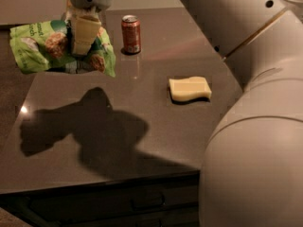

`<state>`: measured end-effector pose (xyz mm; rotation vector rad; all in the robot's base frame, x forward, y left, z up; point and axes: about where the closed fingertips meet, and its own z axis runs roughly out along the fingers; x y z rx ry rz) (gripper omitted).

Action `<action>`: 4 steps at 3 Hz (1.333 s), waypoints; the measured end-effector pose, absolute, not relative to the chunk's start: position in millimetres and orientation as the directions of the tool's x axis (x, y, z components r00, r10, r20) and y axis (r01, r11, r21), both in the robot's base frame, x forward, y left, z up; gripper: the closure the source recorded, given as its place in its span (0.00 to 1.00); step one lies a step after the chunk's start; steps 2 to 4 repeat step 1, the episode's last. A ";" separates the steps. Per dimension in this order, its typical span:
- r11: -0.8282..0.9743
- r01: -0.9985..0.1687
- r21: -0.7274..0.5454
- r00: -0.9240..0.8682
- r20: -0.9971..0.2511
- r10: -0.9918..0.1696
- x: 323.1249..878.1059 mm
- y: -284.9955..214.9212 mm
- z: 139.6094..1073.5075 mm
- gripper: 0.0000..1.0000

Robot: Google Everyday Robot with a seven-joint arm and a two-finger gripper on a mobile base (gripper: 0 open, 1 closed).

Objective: Pick green rice chip bag

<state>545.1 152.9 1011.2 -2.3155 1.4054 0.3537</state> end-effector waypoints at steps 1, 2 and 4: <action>-0.399 -0.886 -0.235 0.463 -0.429 -0.776 549.9 160.5 1013.9 1.00; -0.399 -0.886 -0.235 0.463 -0.429 -0.776 549.9 160.5 1013.9 1.00; -0.399 -0.886 -0.235 0.463 -0.429 -0.776 549.9 160.5 1013.9 1.00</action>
Offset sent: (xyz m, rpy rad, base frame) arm 0.0000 0.0000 0.0000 0.0000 0.0000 0.0000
